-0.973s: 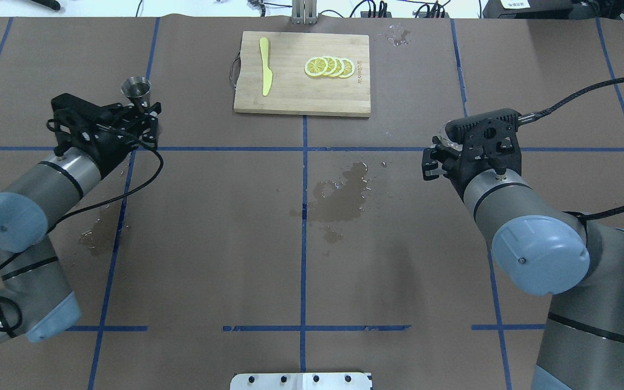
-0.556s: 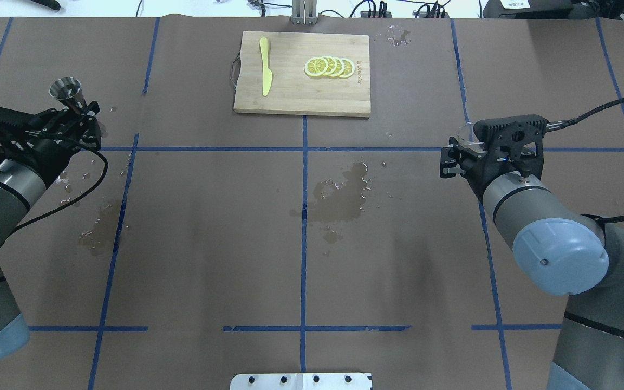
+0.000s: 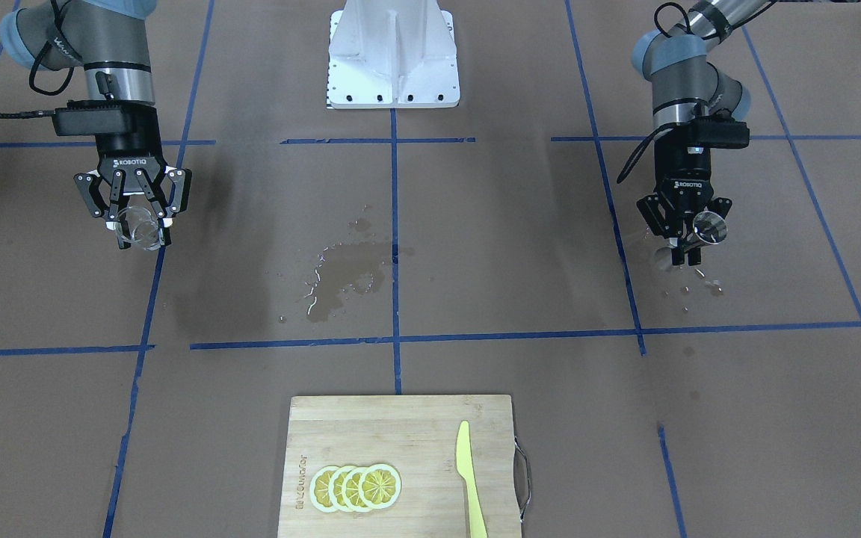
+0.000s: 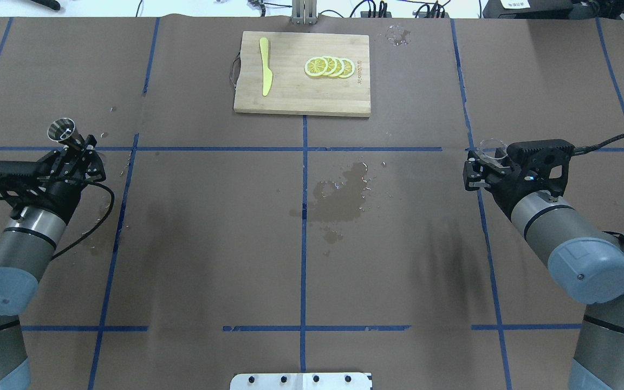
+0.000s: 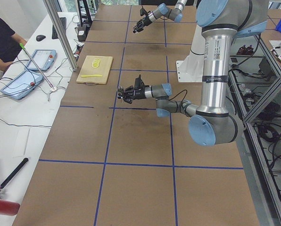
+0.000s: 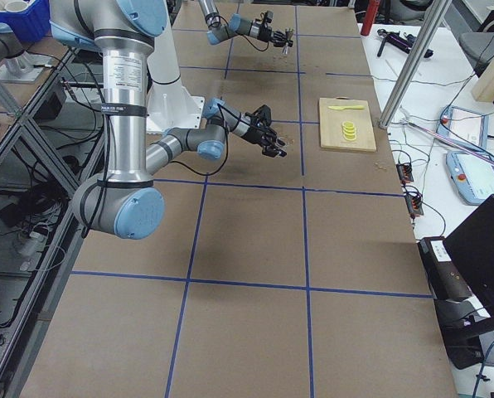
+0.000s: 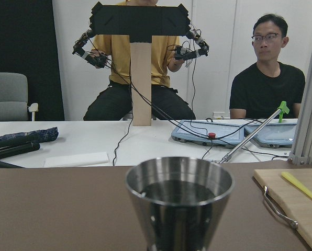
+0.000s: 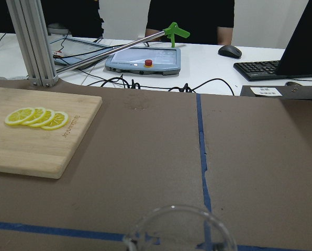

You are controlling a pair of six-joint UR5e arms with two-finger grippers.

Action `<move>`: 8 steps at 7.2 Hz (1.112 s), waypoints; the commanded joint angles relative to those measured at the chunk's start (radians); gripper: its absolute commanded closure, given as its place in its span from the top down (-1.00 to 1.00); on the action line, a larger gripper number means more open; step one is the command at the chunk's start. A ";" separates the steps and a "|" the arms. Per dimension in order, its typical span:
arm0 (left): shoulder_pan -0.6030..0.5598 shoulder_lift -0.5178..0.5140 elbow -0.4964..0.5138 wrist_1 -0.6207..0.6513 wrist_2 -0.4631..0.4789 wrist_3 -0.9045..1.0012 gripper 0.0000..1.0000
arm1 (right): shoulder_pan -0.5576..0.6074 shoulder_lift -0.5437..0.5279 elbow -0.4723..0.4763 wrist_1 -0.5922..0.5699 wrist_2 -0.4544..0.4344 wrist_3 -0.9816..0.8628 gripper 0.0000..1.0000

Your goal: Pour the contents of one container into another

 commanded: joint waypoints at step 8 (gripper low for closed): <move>0.142 0.005 0.104 0.001 0.176 -0.046 -0.59 | -0.029 -0.011 -0.055 0.012 -0.104 0.035 -1.00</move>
